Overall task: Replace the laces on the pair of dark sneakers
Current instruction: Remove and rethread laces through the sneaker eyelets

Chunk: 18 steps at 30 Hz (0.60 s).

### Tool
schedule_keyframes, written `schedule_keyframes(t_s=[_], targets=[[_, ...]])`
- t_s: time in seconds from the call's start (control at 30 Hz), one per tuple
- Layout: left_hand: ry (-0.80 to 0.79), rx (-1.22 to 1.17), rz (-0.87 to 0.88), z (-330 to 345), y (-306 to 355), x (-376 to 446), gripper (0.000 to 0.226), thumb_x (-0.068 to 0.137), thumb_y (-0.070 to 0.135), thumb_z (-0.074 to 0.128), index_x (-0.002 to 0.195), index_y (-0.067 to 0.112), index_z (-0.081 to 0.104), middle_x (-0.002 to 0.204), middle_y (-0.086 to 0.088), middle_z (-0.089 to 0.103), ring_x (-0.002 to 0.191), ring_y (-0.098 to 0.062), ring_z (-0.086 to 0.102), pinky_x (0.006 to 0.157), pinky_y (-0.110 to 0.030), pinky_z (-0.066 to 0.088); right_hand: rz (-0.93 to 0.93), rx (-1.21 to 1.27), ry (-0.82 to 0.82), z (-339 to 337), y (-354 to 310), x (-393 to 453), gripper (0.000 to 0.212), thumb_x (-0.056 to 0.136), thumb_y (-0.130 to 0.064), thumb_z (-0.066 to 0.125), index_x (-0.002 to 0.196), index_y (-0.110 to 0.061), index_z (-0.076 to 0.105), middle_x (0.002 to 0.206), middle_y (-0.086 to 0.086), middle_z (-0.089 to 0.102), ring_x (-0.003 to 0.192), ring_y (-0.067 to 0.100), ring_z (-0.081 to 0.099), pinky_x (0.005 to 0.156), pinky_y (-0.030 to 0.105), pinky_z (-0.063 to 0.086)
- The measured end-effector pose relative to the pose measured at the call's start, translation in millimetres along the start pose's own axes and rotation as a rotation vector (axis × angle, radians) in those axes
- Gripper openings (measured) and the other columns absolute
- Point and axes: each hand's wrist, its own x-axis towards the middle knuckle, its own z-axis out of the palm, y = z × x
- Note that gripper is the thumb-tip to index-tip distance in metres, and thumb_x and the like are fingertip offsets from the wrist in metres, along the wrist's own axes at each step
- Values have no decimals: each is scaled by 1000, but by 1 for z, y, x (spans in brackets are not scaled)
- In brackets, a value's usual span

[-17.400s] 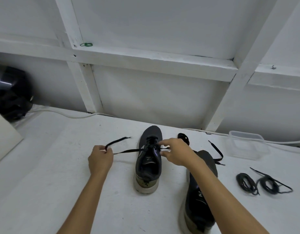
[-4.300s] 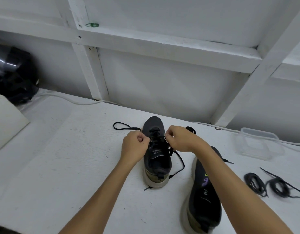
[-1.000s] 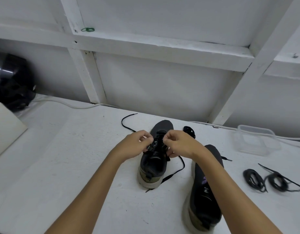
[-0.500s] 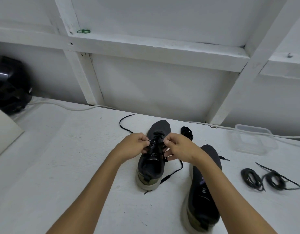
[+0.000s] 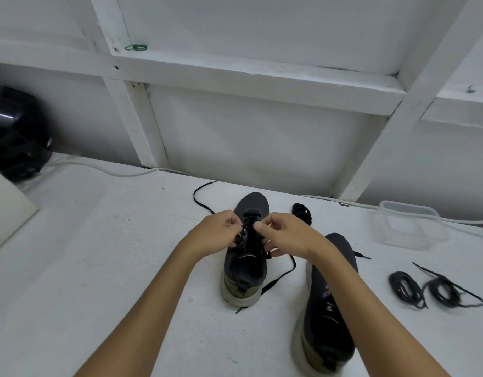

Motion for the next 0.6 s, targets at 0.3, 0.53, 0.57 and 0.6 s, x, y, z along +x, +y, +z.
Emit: schedule_keyframes(t_s=[0.3, 0.53, 0.57, 0.6], targets=[[-11, 34, 25, 0, -4, -3, 10, 99, 28, 55, 93, 30, 63, 90, 12, 72, 73, 2, 71, 64, -23, 43, 81, 187, 43, 4, 0, -2, 21, 97, -18, 44, 85, -12, 60, 97, 9, 72, 74, 26, 77, 65, 32, 62], [17, 22, 15, 3, -2, -2, 11, 98, 27, 55, 92, 30, 63, 90, 11, 73, 72, 2, 71, 63, -22, 43, 102, 226, 64, 6, 1, -3, 21, 96, -19, 47, 88, -9, 64, 99, 11, 72, 73, 26, 77, 67, 35, 63], [22, 23, 16, 3, -2, -2, 11, 98, 27, 55, 92, 30, 63, 89, 11, 73, 71, 2, 71, 63, -22, 44, 89, 202, 60, 5, 0, -2, 19, 97, -23, 52, 92, -10, 65, 97, 10, 73, 72, 24, 77, 65, 33, 63], [25, 22, 14, 3, -2, -2, 11, 98, 28, 55, 91, 30, 63, 89, 11, 73, 71, 2, 71, 63, -22, 44, 72, 174, 57, 4, -1, -2, 18, 97, -27, 57, 95, -13, 68, 94, 8, 75, 72, 22, 77, 63, 30, 62]])
